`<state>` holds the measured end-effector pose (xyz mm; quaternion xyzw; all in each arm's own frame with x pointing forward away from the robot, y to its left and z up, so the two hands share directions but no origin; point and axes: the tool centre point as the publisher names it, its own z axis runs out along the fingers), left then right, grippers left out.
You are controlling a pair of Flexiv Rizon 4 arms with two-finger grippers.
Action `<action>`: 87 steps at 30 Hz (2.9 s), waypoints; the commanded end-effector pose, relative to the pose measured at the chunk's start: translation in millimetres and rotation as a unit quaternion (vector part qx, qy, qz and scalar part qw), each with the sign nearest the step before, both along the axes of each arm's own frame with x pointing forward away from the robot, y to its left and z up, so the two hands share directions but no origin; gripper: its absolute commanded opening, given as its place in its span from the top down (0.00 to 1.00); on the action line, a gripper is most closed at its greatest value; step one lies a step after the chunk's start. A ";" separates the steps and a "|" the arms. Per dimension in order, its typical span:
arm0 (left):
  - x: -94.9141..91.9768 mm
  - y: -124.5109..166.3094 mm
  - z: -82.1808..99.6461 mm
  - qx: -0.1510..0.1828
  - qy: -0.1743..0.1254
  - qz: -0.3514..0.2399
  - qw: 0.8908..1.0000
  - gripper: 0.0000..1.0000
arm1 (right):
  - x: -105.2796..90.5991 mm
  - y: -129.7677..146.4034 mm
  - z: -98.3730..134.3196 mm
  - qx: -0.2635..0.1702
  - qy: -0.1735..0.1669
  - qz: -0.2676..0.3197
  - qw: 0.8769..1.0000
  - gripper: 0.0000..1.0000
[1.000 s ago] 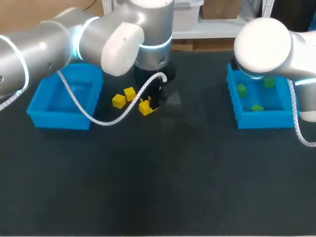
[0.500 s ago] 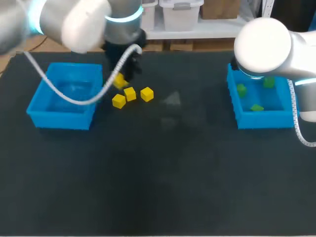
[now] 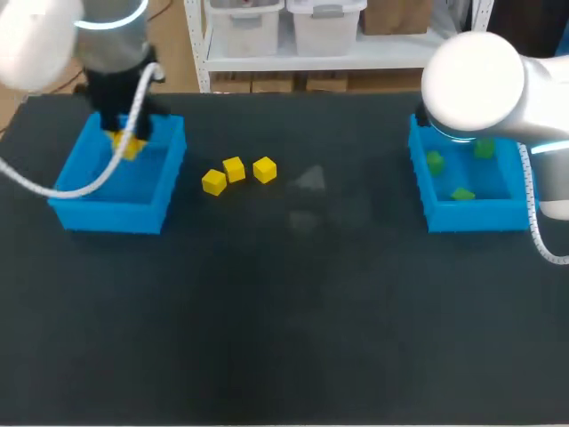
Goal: Put the green cubes in the right bin and the yellow cubes in the left bin.
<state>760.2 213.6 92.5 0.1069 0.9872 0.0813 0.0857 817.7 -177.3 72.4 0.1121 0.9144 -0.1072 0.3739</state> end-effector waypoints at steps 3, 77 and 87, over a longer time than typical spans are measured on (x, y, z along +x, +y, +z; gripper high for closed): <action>-20.4 15.3 -11.4 -0.016 -0.046 0.000 0.999 0.00 | 0.4 0.1 -0.3 0.000 0.000 0.000 1.000 0.00; 2.8 -127.1 -100.7 -0.007 0.101 -0.242 0.965 1.00 | 0.4 0.1 -0.3 0.000 0.000 0.000 1.000 0.00; -1.8 -130.9 -96.3 -0.001 0.086 -0.244 0.966 1.00 | 0.4 0.1 -0.3 0.000 0.000 0.000 1.000 0.00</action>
